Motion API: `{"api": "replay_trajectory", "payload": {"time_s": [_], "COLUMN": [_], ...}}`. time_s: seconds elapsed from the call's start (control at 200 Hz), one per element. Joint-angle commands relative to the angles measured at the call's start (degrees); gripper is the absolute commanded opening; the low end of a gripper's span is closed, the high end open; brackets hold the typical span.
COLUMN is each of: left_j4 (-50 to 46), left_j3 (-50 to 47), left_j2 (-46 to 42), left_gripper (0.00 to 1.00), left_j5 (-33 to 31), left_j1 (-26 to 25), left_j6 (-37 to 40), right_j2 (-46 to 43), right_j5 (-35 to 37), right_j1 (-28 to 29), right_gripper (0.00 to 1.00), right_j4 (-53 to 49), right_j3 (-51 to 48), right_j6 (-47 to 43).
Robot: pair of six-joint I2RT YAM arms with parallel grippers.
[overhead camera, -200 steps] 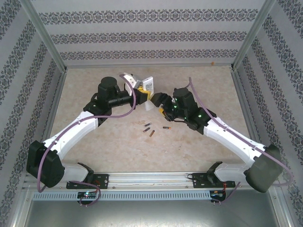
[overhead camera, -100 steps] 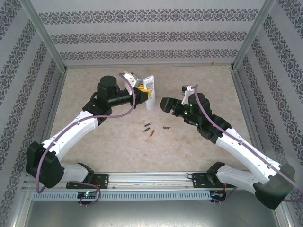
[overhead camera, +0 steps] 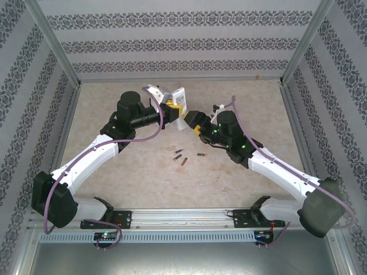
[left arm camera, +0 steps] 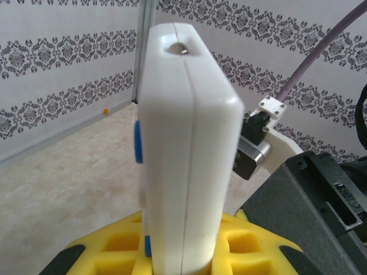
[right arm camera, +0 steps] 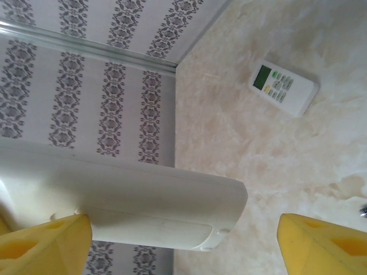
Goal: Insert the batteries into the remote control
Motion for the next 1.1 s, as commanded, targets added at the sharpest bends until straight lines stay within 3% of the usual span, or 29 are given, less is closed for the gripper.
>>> {"api": "replay_trajectory", "payload": {"time_s": [0.0, 0.41, 0.774, 1.099], "left_j4": [5.12, 7.64, 14.34, 16.26], "left_j3": [0.85, 0.28, -1.19, -1.19], "left_j2": [-0.94, -0.62, 0.86, 1.78], "left_gripper": [0.00, 0.00, 0.00, 0.00], "left_j5": [1.64, 2.22, 4.07, 4.48], "left_j1": [-0.18, -0.12, -0.16, -0.17], "left_j6": [-1.53, -2.68, -8.92, -10.92], "right_j2": [0.61, 2.57, 4.84, 3.63], "right_j5": [2.57, 2.16, 0.35, 0.63], "right_j1": [0.40, 1.02, 0.89, 0.65], "right_gripper": [0.83, 0.98, 0.98, 0.98], "right_j4": [4.55, 10.21, 18.28, 19.62], "right_j3": [-0.29, -0.69, -0.92, -0.32], "right_j6": [4.27, 6.60, 9.52, 8.96]}}
